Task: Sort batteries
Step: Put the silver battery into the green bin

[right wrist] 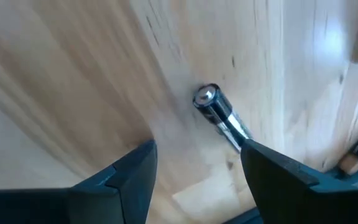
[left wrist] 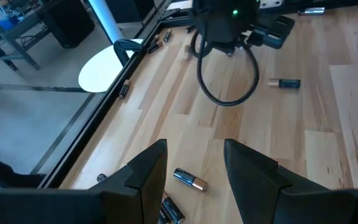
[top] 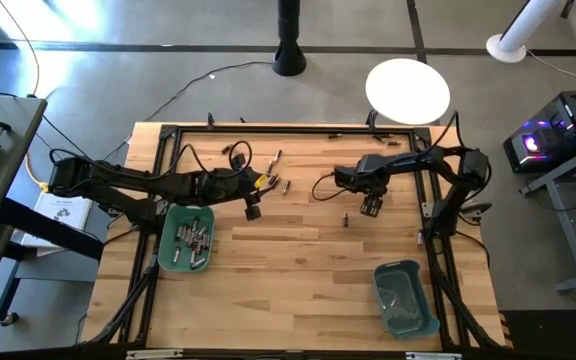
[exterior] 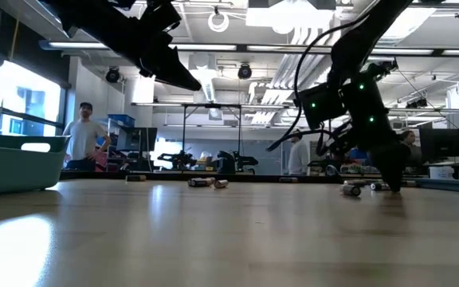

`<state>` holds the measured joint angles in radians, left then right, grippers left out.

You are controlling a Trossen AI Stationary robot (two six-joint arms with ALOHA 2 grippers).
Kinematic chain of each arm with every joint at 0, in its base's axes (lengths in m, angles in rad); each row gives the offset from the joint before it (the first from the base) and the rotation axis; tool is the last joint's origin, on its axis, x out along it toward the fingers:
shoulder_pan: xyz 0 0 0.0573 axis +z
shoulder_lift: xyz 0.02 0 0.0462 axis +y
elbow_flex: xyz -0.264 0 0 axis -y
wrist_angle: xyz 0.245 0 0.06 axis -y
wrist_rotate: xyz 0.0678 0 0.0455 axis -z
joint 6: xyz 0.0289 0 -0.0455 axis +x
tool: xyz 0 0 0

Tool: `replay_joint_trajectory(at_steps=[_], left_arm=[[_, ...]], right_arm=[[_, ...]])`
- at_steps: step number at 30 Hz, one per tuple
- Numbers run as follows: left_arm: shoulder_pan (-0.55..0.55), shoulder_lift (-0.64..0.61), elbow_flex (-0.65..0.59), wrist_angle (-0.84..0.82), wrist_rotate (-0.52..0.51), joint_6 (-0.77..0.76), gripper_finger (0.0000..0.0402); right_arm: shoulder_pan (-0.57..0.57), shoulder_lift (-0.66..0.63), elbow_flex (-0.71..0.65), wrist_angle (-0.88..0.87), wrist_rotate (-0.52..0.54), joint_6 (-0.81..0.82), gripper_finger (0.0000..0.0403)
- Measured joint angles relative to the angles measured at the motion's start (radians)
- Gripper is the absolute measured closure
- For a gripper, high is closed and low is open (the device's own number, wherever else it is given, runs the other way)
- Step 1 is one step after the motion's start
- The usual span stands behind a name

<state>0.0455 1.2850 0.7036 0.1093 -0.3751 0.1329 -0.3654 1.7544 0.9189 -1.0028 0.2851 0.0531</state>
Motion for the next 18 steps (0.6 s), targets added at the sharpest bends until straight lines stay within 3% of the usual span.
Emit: replay_joint_trajectory(at_steps=[12, 18], left_arm=[[0.0, 0.0, 0.0, 0.0, 0.002, -0.021, 0.0249], [-0.001, 0.0, 0.0, 0.0, 0.006, -0.027, 0.0249]], right_arm=[[-0.081, 0.061, 0.101, 0.034, -0.029, -0.292, 0.0203], [-0.081, 0.062, 0.153, 0.03, -0.044, -0.199, 0.0223]])
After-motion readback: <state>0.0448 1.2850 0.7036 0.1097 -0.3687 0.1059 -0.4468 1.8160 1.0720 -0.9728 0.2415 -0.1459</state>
